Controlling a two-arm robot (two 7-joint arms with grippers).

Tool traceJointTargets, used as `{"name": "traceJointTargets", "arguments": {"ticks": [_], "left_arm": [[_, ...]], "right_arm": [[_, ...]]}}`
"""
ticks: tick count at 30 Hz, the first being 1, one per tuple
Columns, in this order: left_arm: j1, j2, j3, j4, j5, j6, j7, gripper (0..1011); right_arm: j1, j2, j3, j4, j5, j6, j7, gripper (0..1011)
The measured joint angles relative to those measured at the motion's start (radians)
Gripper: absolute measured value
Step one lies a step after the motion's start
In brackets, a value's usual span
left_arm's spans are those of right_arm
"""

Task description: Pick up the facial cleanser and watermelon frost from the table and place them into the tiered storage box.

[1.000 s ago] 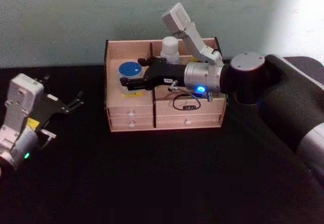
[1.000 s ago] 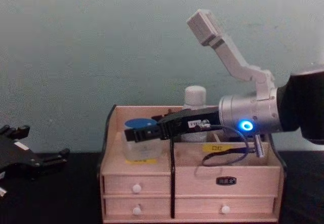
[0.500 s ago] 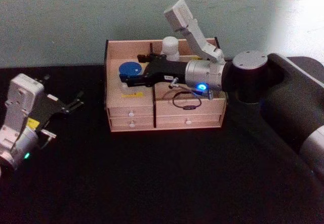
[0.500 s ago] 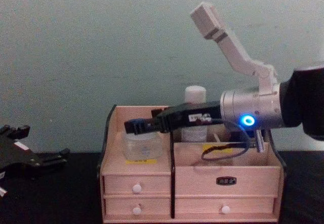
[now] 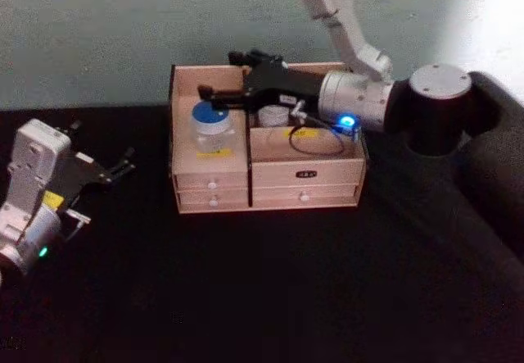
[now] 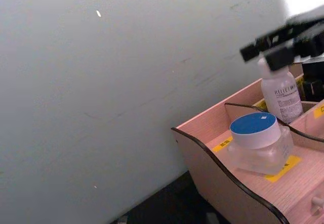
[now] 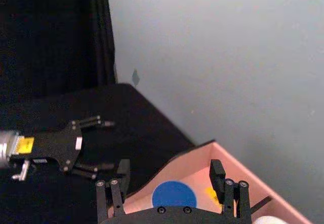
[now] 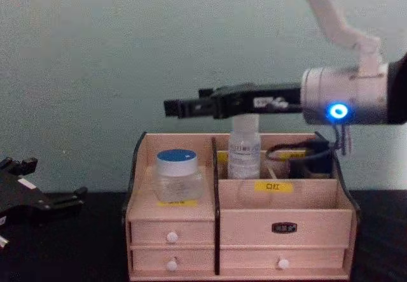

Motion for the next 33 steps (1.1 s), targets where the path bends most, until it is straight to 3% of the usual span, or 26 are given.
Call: {"name": "traceJointTargets", "arguments": {"ticks": [7,17,24,25,26,27,33], "left_arm": [[0.000,0.000,0.000,0.000,0.000,0.000,0.000,1001],[0.000,0.000,0.000,0.000,0.000,0.000,0.000,1001],[0.000,0.000,0.000,0.000,0.000,0.000,0.000,1001],[0.000,0.000,0.000,0.000,0.000,0.000,0.000,1001],[0.000,0.000,0.000,0.000,0.000,0.000,0.000,1001],[0.000,0.000,0.000,0.000,0.000,0.000,0.000,1001],[0.000,0.000,0.000,0.000,0.000,0.000,0.000,1001]], "right_arm": [[-0.061,0.069,0.043,-0.135,0.028,0.002,-0.071,1002],[-0.161,0.160,0.122,-0.234,0.051,-0.010,-0.172,1003],[-0.303,0.224,0.217,-0.333,0.052,-0.055,-0.287,1003],[-0.303,0.224,0.217,-0.333,0.052,-0.055,-0.287,1002],[-0.350,0.235,0.242,-0.362,0.045,-0.074,-0.315,1002],[-0.350,0.235,0.242,-0.362,0.045,-0.074,-0.315,1002],[-0.485,0.259,0.299,-0.428,0.036,-0.148,-0.349,1002]]}}
